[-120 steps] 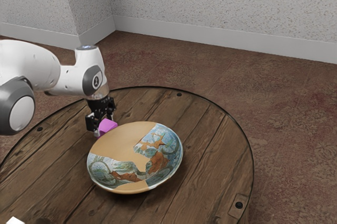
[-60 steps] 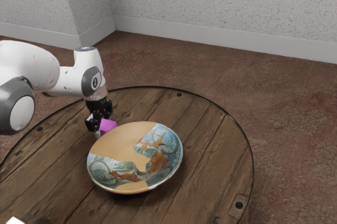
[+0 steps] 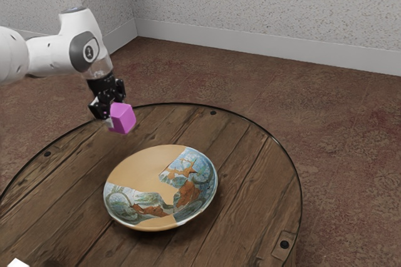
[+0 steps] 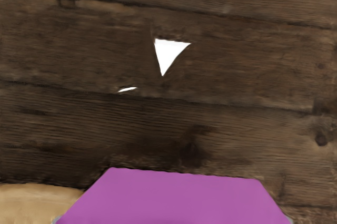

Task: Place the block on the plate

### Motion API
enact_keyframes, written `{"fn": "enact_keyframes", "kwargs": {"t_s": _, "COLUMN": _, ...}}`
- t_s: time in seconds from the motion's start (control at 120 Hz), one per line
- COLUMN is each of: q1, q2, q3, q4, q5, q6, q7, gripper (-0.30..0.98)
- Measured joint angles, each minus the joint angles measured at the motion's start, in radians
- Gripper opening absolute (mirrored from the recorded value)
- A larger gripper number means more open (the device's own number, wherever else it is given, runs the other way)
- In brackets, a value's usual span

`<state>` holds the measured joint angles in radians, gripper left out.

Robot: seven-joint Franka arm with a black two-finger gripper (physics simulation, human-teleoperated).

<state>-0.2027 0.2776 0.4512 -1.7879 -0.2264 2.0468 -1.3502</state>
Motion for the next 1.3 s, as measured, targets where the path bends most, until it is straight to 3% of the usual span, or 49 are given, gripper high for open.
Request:
{"fn": "enact_keyframes", "kwargs": {"t_s": 0.3, "q1": -0.011, "q2": 0.003, "q3": -0.218, "q4": 0.099, "q5": 0.021, "q6": -0.076, "q7": 0.001, "gripper": 0.39}}
{"fn": "enact_keyframes", "kwargs": {"t_s": 0.517, "q1": -0.013, "q2": -0.052, "q3": -0.295, "q4": -0.031, "q5": 0.019, "q6": -0.082, "q7": 0.001, "gripper": 0.39}}
{"fn": "enact_keyframes", "kwargs": {"t_s": 1.092, "q1": -0.01, "q2": -0.003, "q3": -0.284, "q4": -0.216, "q5": -0.005, "q6": 0.053, "q7": 0.016, "gripper": 0.39}}
{"fn": "enact_keyframes", "kwargs": {"t_s": 1.3, "q1": -0.01, "q2": -0.004, "q3": -0.276, "q4": -0.22, "q5": -0.013, "q6": 0.068, "q7": 0.018, "gripper": 0.52}}
